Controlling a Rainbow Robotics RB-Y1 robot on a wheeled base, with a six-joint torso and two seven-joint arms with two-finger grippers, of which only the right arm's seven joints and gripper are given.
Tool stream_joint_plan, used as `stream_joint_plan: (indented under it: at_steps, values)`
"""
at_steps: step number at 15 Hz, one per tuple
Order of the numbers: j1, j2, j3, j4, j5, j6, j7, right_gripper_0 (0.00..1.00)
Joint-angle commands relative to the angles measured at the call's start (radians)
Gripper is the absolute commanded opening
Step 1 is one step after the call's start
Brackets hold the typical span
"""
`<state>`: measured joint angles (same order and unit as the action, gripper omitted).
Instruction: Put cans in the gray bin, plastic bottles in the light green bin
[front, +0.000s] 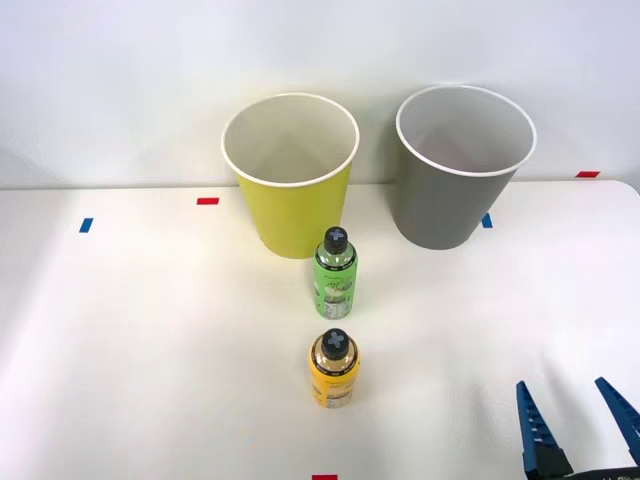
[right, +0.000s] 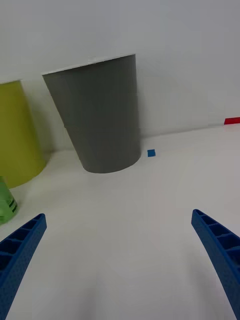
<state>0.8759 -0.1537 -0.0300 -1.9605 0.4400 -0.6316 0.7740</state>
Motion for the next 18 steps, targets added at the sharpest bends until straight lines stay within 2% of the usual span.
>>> stream_joint_plan:
  at_steps: [1,4,7,13,18]
  values:
    - [0.023,0.01,-0.005,0.0,0.04,-0.017,-0.058,1.0]
    - [0.046,0.023,0.001,0.025,0.039,-0.031,-0.065,1.0]
    - [0.021,0.037,-0.011,0.161,-0.01,-0.158,-0.067,1.0]
    - [0.038,0.037,-0.036,0.17,0.002,-0.178,-0.036,1.0]
    - [0.058,0.029,-0.002,0.17,0.002,-0.183,-0.032,1.0]
